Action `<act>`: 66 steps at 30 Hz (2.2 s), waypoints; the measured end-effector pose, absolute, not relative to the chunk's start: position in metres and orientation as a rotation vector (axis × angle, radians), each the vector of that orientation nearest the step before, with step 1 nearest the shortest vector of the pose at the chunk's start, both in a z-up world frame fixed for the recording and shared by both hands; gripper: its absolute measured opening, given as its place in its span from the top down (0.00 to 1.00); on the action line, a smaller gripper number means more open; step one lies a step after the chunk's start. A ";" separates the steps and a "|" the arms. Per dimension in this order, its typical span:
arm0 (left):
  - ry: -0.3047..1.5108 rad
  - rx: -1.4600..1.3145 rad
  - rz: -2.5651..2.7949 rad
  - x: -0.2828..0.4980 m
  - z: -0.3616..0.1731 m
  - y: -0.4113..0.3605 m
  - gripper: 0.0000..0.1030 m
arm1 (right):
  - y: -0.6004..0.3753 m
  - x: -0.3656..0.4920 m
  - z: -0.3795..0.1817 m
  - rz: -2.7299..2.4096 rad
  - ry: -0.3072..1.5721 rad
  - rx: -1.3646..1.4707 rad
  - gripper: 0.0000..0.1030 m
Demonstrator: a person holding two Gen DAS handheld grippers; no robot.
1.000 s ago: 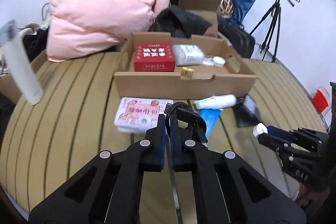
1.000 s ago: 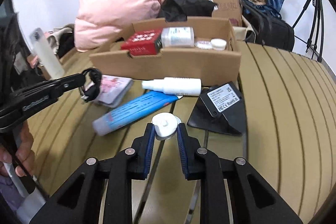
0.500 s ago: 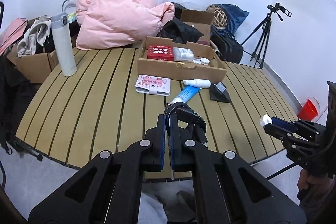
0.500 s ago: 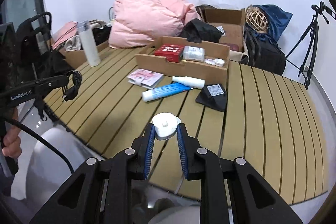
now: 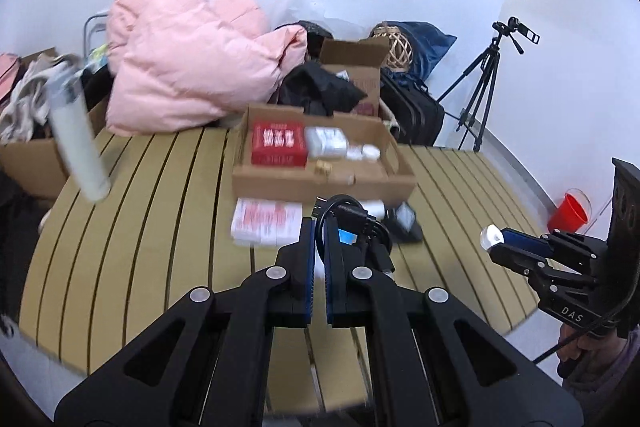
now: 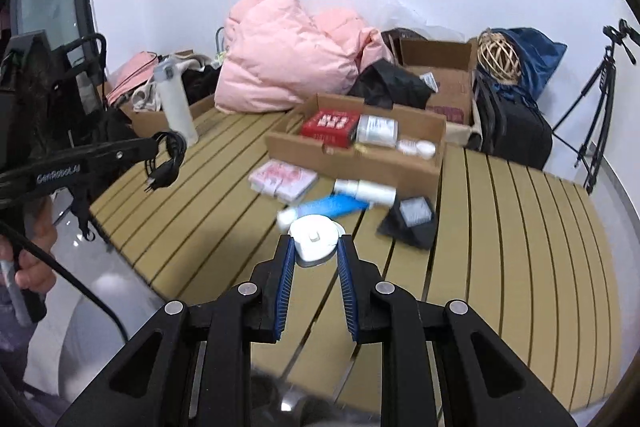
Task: Organize objects
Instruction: 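Lift the white cap with the right gripper while the left lifts the black cable, then carry cap and cable into the cardboard box and open both grippers, then withdraw both grippers from the cardboard box over the table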
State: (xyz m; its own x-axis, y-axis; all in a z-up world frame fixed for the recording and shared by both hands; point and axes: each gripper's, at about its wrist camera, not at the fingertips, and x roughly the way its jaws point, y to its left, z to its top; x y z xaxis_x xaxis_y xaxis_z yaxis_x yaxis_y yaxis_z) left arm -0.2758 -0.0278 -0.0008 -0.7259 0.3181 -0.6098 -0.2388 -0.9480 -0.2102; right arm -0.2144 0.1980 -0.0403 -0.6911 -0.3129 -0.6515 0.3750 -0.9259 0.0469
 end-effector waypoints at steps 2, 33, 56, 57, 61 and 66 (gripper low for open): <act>-0.174 -0.987 2.648 -0.313 0.007 -0.023 1.00 | 0.201 -0.245 -0.028 -2.589 0.127 0.966 0.76; -0.160 -1.499 2.494 -0.569 -0.116 0.079 0.29 | 0.232 -0.560 -0.151 -2.472 0.174 1.607 0.30; 0.001 -1.117 2.781 -0.256 -0.026 -0.024 0.00 | 0.232 -0.311 -0.016 -2.733 0.013 1.088 0.00; 0.008 -1.137 2.790 -0.246 -0.031 -0.027 0.00 | 0.230 -0.300 -0.018 -2.741 0.011 1.080 0.00; 0.003 -1.173 2.798 -0.219 -0.044 -0.036 0.00 | 0.219 -0.258 -0.032 -2.720 -0.007 1.090 0.00; -0.033 -1.154 2.790 -0.193 -0.049 -0.040 0.00 | 0.199 -0.210 -0.044 -2.709 0.061 1.061 0.00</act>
State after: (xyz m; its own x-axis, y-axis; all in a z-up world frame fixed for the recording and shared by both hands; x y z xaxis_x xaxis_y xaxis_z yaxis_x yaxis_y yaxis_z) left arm -0.1926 -0.0401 -0.0488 -0.7016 0.1206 -0.7023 -0.1040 -0.9924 -0.0664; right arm -0.2097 0.1988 -0.0444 -0.7109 -0.1989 -0.6746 0.2290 -0.9724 0.0453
